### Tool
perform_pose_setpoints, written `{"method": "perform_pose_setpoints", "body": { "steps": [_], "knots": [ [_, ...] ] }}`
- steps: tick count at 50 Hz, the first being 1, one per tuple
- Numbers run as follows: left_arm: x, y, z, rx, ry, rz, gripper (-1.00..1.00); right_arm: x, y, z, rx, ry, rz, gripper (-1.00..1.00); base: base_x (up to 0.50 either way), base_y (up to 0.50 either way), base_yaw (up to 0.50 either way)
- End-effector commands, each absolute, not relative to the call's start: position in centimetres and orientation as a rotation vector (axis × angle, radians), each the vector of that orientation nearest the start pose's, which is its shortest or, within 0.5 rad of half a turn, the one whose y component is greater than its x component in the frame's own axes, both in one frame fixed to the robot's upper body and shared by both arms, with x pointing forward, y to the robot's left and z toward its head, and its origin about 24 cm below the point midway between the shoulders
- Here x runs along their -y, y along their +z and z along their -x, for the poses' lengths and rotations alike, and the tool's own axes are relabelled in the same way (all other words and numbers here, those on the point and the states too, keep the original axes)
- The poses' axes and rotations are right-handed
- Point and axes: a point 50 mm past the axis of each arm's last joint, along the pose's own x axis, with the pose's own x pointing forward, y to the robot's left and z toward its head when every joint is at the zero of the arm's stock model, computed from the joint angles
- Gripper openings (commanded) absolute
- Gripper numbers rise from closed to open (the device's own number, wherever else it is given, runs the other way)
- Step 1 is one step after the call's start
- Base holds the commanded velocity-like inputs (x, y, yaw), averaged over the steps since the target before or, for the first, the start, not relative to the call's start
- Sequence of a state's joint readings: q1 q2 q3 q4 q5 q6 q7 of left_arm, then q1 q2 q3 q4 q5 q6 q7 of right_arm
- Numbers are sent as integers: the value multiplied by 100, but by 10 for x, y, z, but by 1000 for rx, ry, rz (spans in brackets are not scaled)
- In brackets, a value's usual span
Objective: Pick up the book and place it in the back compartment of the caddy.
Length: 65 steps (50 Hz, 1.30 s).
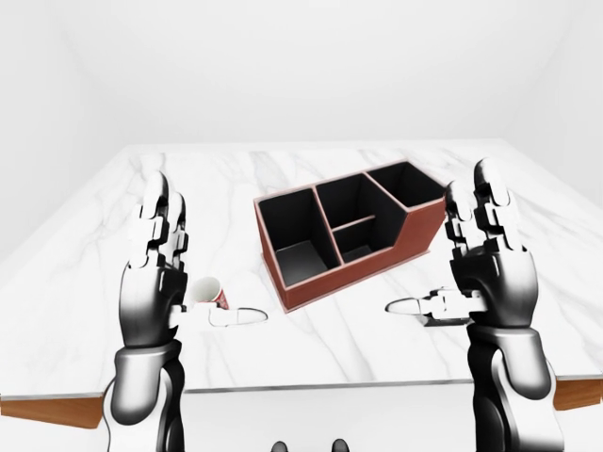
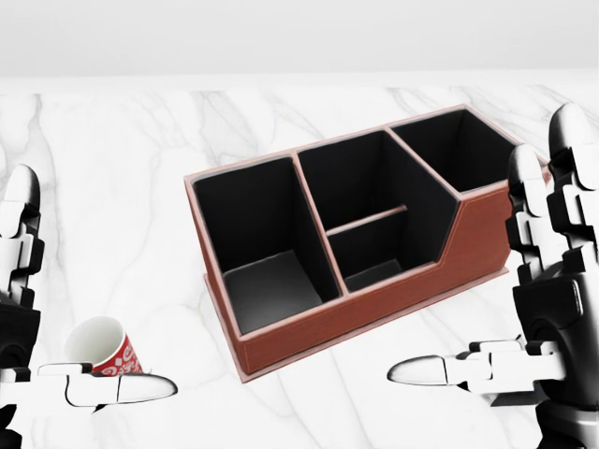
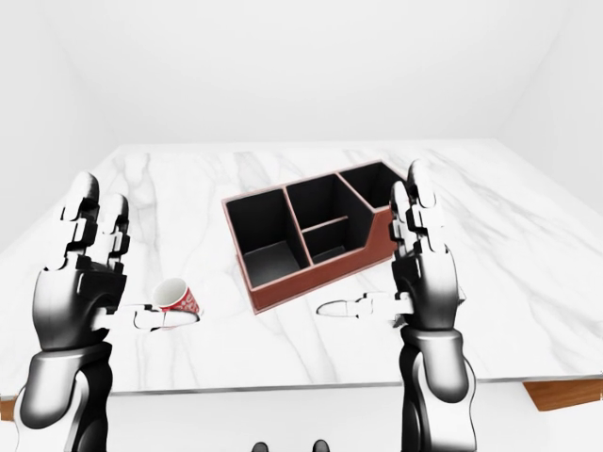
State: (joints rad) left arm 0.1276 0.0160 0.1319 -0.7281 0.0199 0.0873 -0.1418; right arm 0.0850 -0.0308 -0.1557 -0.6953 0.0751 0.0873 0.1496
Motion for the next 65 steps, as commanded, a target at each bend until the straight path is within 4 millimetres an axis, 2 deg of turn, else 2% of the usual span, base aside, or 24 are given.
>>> {"method": "perform_pose_setpoints", "body": {
  "steps": [1, 11, 18, 20, 27, 37, 40, 50, 54, 65],
  "knots": [
    [-176, 168, -196, 504, 18, -129, 100, 176, 176, -195, 550, 62, 57, 100, 50, 0, 0],
    [-176, 167, -197, 500, 19, -128, 100, 174, 166, -203, 496, 30, 123, 100, 35, 0, 0],
    [-177, 168, -197, 504, 20, -128, 100, 179, 181, -209, 558, 3, 173, 100, 0, 0, 0],
    [-177, 168, -197, 505, 22, -128, 100, 186, 188, -215, 583, -31, 208, 100, 0, 0, 0],
    [-180, 168, -199, 503, 32, -128, 100, 192, 195, -224, 572, 4, 396, 100, 0, 0, 0],
    [-181, 171, -199, 516, 38, -131, 100, 210, 203, -234, 530, -18, 587, 100, 0, 0, 0],
    [-182, 171, -199, 517, 41, -131, 100, 217, 202, -238, 476, -4, 695, 100, 0, 0, 0],
    [-184, 173, -199, 526, 48, -133, 100, 239, 204, -244, 335, 23, 900, 100, 0, 0, 0],
    [-184, 173, -200, 525, 49, -133, 100, 252, 201, -247, 272, -8, 930, 100, 0, 0, 0],
    [-184, 171, -200, 517, 50, -133, 100, 290, 186, -237, 49, -44, 1035, 100, 0, 0, 0]
  ]
}}
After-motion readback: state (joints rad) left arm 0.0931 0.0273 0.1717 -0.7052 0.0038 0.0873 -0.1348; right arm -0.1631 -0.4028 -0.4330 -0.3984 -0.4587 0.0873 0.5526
